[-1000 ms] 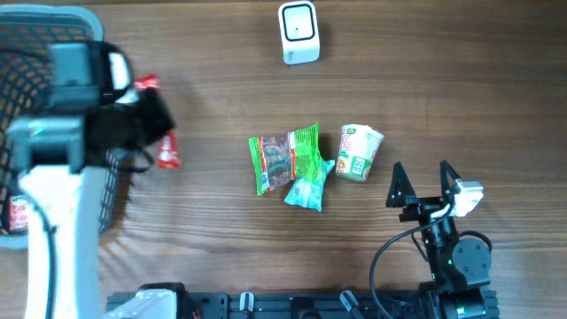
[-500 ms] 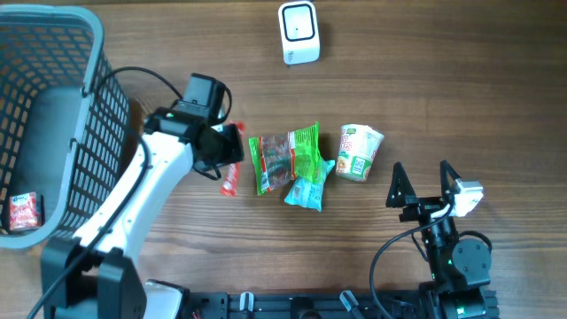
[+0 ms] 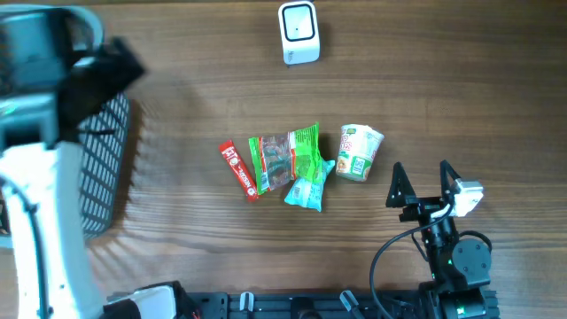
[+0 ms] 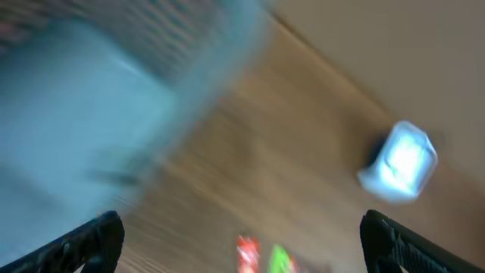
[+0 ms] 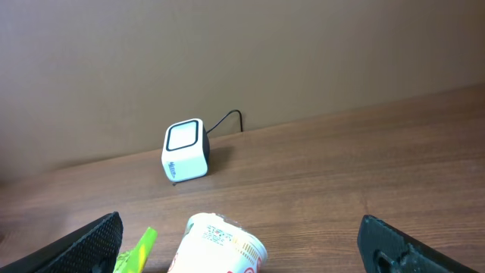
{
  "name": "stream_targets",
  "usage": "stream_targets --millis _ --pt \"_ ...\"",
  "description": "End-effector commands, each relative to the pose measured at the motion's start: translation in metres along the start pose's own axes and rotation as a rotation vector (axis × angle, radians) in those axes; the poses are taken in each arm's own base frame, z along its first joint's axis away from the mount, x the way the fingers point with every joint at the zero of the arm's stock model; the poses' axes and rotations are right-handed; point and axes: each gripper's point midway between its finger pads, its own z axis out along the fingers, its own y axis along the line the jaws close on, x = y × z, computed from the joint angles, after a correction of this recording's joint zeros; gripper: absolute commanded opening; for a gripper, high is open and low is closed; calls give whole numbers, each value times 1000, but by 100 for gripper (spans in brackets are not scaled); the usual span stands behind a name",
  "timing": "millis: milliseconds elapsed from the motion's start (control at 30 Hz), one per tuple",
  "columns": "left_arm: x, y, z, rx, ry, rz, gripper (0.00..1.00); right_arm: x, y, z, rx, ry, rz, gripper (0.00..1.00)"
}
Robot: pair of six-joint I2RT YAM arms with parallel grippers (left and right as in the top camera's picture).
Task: Scan the item barcode
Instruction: 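Place the red Nescafe sachet left of the snack bags, then grasp the small red box in the basket with the left gripper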
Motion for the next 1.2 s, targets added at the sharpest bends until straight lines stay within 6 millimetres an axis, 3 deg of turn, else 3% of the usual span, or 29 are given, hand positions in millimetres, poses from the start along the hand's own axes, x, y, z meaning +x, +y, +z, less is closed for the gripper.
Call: stream_targets --millis 0,100,200,367,567,733,1033,1167 --pt "-31 98 1 -292 -79 -176 100 -2 1 0 -6 -8 1 100" --pt "-29 154 8 -409 -54 -329 100 -2 1 0 -6 -8 1 100" --pt "-15 204 31 -505 4 -439 100 -2 1 0 -6 -8 1 100" --pt "21 258 71 -614 110 -511 100 -2 1 0 -6 -8 1 100" --pt "64 317 102 -739 159 -624 100 -2 1 0 -6 -8 1 100" --pt "80 339 120 -757 158 -658 100 -2 1 0 -6 -8 1 100" --pt "101 354 156 -766 187 -657 99 -2 1 0 -6 -8 1 100" --pt "102 355 158 -766 187 -657 79 -2 1 0 -6 -8 1 100"
